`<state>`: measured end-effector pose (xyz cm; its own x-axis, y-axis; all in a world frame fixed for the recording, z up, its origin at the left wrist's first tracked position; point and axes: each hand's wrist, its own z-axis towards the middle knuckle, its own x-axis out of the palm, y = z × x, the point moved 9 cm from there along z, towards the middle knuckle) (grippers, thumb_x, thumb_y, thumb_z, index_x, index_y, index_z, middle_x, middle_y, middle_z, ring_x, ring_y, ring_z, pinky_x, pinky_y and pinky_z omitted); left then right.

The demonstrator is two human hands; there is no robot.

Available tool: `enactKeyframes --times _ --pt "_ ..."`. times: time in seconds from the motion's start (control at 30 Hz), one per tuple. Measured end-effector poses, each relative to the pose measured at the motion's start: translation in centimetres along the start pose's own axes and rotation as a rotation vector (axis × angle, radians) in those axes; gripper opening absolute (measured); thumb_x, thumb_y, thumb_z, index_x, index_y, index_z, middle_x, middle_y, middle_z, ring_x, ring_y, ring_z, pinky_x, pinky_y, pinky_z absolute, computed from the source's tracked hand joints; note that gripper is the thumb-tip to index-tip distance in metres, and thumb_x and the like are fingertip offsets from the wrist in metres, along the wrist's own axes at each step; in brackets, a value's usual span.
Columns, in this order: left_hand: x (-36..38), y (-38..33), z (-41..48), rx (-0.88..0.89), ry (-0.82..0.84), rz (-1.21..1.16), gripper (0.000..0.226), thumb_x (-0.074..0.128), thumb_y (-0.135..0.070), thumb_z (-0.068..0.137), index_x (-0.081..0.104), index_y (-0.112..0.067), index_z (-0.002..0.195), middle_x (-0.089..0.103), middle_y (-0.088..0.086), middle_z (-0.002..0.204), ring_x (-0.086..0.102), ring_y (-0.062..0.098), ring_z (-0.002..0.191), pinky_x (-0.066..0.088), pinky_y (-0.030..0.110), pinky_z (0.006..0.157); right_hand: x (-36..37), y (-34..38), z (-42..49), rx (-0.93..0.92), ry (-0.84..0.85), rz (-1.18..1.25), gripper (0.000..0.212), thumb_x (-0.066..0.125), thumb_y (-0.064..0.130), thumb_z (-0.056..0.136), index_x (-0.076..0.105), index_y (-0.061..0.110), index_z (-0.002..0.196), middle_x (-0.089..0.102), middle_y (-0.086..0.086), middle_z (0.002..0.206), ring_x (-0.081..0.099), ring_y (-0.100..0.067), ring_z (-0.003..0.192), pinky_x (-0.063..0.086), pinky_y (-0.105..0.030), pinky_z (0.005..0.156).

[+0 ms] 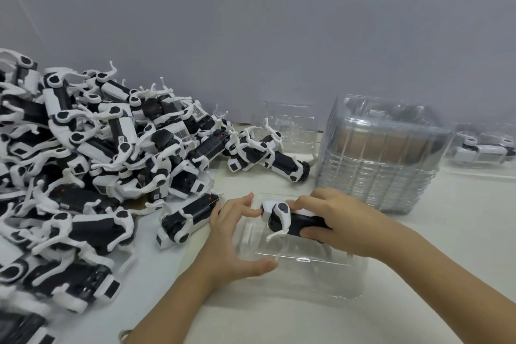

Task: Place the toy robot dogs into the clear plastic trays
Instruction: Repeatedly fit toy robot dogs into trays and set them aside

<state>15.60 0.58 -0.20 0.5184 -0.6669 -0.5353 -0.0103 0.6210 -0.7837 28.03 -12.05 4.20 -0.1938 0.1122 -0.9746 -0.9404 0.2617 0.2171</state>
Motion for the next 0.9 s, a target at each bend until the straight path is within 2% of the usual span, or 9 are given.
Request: enactKeyframes --times 0.13,0.27,0.43,0.47,0.57,0.67,0.77,0.83,0.9 --pt "-0.2 -0.6 0.1 0.036 -0.056 0.046 0.07 0.078 -0.064 0.045 0.053 -0.038 0.105 0.037 -0.027 0.141 0.024 0.026 0.142 0.02 0.06 0.114 0.0 -0.1 -0.4 0.026 0.044 0.059 0.049 0.057 0.037 0.096 0.038 0.046 0.141 0.046 0.011 0.121 0.042 -0.008 0.106 0.042 -0.024 0.089" --pt "-0.2 -0.5 -0.1 0.017 -0.063 0.07 0.072 0.075 -0.067 0.044 0.049 -0.038 0.105 0.031 -0.035 0.14 0.017 0.024 0.143 0.021 0.056 0.115 0.2 -0.1 -0.6 0.028 0.089 0.063 0.05 0.055 0.034 0.098 0.035 0.046 0.143 0.044 0.013 0.123 0.034 -0.002 0.102 0.033 -0.018 0.084" --pt "0.3 -0.7 -0.3 0.02 -0.039 0.077 0.07 0.072 -0.069 0.045 0.044 -0.041 0.103 0.028 -0.036 0.139 0.005 -0.003 0.139 0.014 0.05 0.118 0.3 -0.2 -0.6 0.06 0.107 0.022 0.049 0.055 0.032 0.098 0.036 0.045 0.141 0.038 0.018 0.113 0.034 -0.003 0.104 0.031 -0.019 0.084" --pt "0.3 -0.8 -0.4 0.025 -0.039 0.079 0.07 0.071 -0.069 0.045 0.044 -0.04 0.103 0.028 -0.035 0.139 0.005 -0.003 0.139 0.013 0.05 0.118 0.4 -0.1 -0.5 0.061 0.105 0.006 0.049 0.055 0.032 0.098 0.036 0.045 0.141 0.039 0.017 0.112 0.036 -0.005 0.106 0.033 -0.021 0.086" --pt "0.4 -1.1 -0.4 0.026 -0.034 0.091 0.073 0.072 -0.07 0.045 0.043 -0.04 0.104 0.024 -0.037 0.138 0.004 0.02 0.145 0.019 0.055 0.116 1.3 0.7 -0.6 0.01 0.1 -0.146 0.05 0.052 0.033 0.099 0.034 0.047 0.142 0.045 0.01 0.117 0.035 -0.012 0.11 0.038 -0.029 0.093" --pt "0.4 -1.4 -0.4 0.071 -0.04 0.084 0.071 0.071 -0.069 0.047 0.044 -0.038 0.106 0.025 -0.031 0.141 0.009 0.024 0.144 0.018 0.059 0.115 1.4 0.4 -1.0 -0.016 0.052 -0.102 0.049 0.054 0.039 0.097 0.037 0.05 0.142 0.046 0.013 0.12 0.036 -0.01 0.113 0.038 -0.025 0.096" --pt "0.3 -1.4 -0.2 0.041 -0.044 -0.045 0.072 0.064 -0.072 0.051 0.05 -0.034 0.11 0.032 -0.019 0.145 0.021 0.026 0.144 0.021 0.057 0.115 -1.1 -0.5 -2.2 0.041 -0.167 0.355 0.044 0.064 0.052 0.085 0.049 0.057 0.126 0.042 0.027 0.127 0.04 0.006 0.121 0.033 -0.01 0.097" --pt "-0.2 -1.2 0.1 -0.083 -0.113 -0.297 0.072 0.067 -0.073 0.053 0.051 -0.036 0.113 0.038 -0.022 0.141 0.038 0.018 0.138 0.035 0.042 0.109 -3.4 -2.5 -4.1 0.139 -0.494 0.592 0.041 0.068 0.057 0.081 0.053 0.061 0.119 0.047 0.03 0.126 0.044 0.005 0.123 0.035 -0.02 0.101" --pt "-0.5 -0.5 0.4 -0.223 -0.219 -0.466 0.065 0.074 -0.066 0.061 0.047 -0.042 0.114 0.042 -0.024 0.134 0.048 0.012 0.13 0.041 0.027 0.097 -3.1 -4.7 -6.2 0.328 -0.678 0.703 0.049 0.069 0.051 0.082 0.047 0.06 0.125 0.047 0.025 0.13 0.042 0.0 0.127 0.035 -0.032 0.107"
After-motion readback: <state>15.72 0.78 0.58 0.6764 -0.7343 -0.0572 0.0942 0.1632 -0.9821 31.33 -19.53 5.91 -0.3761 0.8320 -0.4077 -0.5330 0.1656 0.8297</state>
